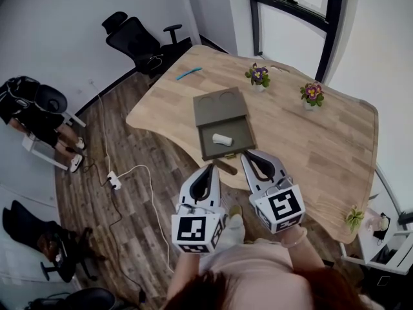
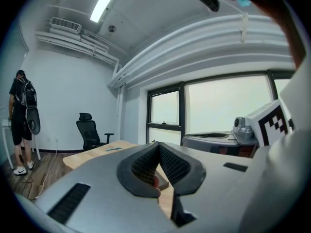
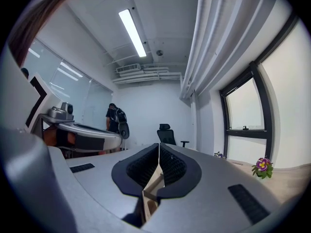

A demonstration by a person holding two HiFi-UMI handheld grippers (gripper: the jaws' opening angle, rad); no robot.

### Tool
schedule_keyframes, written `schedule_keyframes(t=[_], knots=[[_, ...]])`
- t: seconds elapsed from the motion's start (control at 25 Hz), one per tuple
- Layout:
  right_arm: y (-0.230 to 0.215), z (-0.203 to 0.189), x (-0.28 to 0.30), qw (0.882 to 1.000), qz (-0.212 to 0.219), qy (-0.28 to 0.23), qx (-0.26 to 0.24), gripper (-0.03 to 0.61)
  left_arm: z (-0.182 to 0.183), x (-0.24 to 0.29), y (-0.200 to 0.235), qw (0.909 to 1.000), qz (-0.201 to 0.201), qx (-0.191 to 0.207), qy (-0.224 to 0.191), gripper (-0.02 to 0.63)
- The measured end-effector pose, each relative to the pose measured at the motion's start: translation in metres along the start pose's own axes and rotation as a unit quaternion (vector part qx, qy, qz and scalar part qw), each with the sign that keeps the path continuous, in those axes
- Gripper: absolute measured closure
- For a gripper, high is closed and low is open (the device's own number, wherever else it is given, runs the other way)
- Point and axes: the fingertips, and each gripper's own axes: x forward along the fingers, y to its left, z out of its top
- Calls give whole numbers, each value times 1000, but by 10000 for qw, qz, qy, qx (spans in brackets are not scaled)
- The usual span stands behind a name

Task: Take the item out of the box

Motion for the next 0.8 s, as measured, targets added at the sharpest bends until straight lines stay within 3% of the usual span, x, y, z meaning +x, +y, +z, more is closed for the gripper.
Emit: schedule_keyframes(t=[0.8], knots=[[-18, -24, 100, 9991, 213, 366, -1, 575, -7, 77, 75, 9996, -190, -123, 158, 614]])
